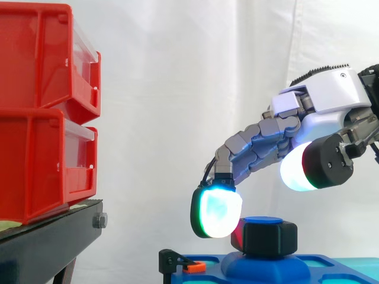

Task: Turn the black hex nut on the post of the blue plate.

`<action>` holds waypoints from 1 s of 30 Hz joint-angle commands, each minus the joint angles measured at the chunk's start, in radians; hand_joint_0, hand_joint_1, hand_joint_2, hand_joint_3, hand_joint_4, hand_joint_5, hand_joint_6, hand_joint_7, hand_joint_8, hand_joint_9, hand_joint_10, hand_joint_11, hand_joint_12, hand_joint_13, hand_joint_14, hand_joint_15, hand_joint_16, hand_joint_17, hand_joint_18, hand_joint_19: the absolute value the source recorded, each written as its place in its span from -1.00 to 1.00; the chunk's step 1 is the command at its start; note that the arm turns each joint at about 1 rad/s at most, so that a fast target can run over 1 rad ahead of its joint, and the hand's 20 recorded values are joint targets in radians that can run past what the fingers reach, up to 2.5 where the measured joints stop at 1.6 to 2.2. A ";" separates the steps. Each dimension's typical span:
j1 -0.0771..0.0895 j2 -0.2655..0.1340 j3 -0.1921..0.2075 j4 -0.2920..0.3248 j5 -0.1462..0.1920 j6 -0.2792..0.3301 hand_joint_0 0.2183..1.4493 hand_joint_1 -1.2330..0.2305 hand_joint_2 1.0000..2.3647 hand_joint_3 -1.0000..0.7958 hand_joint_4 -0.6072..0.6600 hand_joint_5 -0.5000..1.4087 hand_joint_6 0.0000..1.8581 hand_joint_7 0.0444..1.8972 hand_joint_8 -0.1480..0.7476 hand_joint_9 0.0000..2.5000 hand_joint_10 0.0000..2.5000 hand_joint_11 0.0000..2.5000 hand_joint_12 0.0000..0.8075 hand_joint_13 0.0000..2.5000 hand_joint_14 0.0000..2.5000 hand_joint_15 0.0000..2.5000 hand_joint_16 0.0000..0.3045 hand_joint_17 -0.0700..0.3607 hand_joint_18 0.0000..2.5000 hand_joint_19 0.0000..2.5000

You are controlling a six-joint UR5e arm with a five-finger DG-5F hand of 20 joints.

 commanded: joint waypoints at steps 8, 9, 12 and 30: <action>-0.038 0.000 0.001 -0.003 -0.065 -0.005 -0.57 0.13 -1.00 -0.44 0.37 -0.66 -0.46 -0.08 0.00 -0.69 -1.00 -1.00 -0.02 -0.92 -1.00 -1.00 -0.67 -0.14 -1.00 -0.87; -0.044 0.000 0.001 -0.003 -0.074 -0.005 -0.57 0.14 -1.00 -0.44 0.36 -0.66 -0.46 -0.08 0.00 -0.69 -1.00 -1.00 -0.02 -0.92 -1.00 -1.00 -0.67 -0.14 -1.00 -0.86; -0.055 0.000 0.001 -0.005 -0.091 -0.009 -0.57 0.13 -1.00 -0.44 0.37 -0.66 -0.46 -0.08 0.00 -0.69 -1.00 -1.00 -0.02 -0.91 -1.00 -1.00 -0.67 -0.15 -1.00 -0.87; -0.110 0.002 0.017 -0.008 -0.180 -0.023 -0.57 0.13 -1.00 -0.44 0.36 -0.66 -0.46 -0.08 0.00 -0.69 -1.00 -1.00 -0.02 -0.91 -1.00 -1.00 -0.67 -0.14 -1.00 -0.86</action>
